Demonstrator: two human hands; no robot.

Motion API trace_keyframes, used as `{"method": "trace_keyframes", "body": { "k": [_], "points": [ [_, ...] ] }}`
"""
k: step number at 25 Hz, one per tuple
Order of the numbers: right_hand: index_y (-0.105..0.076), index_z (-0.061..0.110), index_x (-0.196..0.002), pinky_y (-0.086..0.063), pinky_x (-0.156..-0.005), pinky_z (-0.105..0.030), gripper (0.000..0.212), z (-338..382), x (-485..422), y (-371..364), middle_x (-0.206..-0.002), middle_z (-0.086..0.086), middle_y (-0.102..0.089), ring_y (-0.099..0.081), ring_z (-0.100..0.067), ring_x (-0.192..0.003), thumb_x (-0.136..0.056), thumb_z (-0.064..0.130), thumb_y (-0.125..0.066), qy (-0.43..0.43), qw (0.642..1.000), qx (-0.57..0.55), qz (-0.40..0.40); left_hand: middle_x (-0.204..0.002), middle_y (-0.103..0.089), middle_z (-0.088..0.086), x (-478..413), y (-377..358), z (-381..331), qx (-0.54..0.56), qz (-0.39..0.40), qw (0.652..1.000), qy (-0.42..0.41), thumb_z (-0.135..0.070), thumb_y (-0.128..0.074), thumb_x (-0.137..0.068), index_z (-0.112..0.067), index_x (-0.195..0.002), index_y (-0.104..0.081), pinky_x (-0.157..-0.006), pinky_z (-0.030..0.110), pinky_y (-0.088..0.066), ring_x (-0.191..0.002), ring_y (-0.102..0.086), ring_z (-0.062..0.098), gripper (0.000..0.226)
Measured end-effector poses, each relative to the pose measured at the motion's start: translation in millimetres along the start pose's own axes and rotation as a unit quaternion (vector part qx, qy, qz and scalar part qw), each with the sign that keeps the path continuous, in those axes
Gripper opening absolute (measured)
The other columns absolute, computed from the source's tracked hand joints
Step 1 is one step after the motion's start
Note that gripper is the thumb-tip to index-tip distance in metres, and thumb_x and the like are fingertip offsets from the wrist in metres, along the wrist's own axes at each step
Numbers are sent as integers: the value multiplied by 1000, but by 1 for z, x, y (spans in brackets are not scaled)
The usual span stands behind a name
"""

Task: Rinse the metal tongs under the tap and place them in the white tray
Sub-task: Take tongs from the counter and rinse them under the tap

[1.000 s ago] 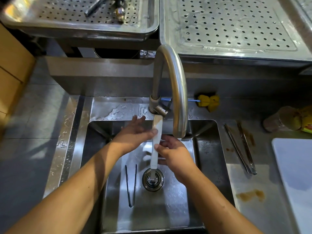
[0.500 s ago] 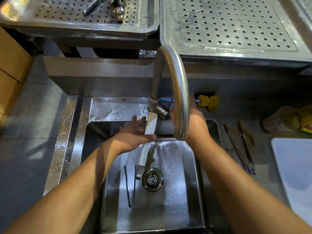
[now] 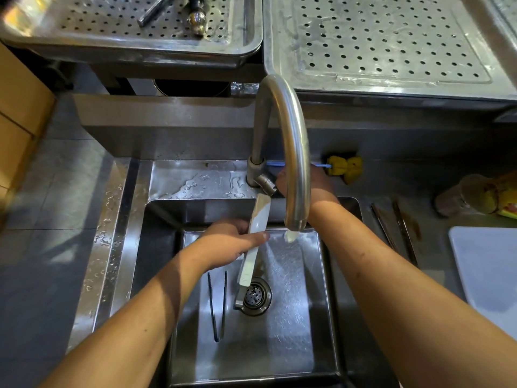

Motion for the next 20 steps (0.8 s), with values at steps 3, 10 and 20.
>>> {"method": "trace_keyframes", "body": {
  "k": [3, 10, 20],
  "points": [
    [-48, 28, -73, -53, -81, -43, 31, -6, 8, 1, -71, 8, -48, -55, -21, -76, -101, 20, -56, -19, 993, -117, -4, -92, -83, -2, 14, -22, 8, 76, 49, 996, 18, -56, -74, -85, -22, -100, -79, -63, 28, -62, -70, -75, 10, 38],
    [-66, 25, -103, -58, -61, -33, 15, -52, 118, -82, -80, 2, -72, -73, -19, -74, -100, 39, -62, -156, 931, -327, 46, -81, -82, -2, 33, -57, 50, 87, 40, 992, 85, -79, -69, -65, -30, -100, -72, -60, 35, -63, -71, -79, 17, 60],
    [-57, -1, -115, -57, -60, -41, 14, -23, 162, -117, -79, -21, -68, -63, -29, -62, -107, 7, -48, -219, 674, -696, 119, -53, -61, 2, 75, -105, 112, 338, -2, 911, 236, -43, -63, -96, -5, -95, -67, -49, 33, -53, -44, -58, 20, 38]
  ]
}}
Point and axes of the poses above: each hand's wrist, its own x-axis away from the middle knuckle, its own y-axis out of the back of the hand, z = x × y, the point moved 10 cm from there along -x, towards the middle knuckle
